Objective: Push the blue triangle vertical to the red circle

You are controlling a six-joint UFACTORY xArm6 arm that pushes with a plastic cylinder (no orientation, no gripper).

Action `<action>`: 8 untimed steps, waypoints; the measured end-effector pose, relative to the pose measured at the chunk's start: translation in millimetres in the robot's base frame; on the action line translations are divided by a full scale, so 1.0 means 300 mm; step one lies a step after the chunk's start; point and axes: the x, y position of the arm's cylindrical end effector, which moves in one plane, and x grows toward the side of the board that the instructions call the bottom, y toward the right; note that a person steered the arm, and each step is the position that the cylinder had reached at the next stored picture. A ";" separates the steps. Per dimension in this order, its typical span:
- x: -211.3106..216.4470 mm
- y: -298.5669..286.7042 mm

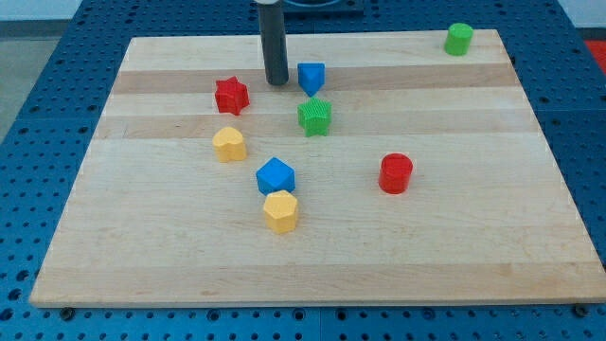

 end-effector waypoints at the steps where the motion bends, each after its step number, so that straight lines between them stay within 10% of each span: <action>1: 0.024 0.027; 8: -0.096 0.290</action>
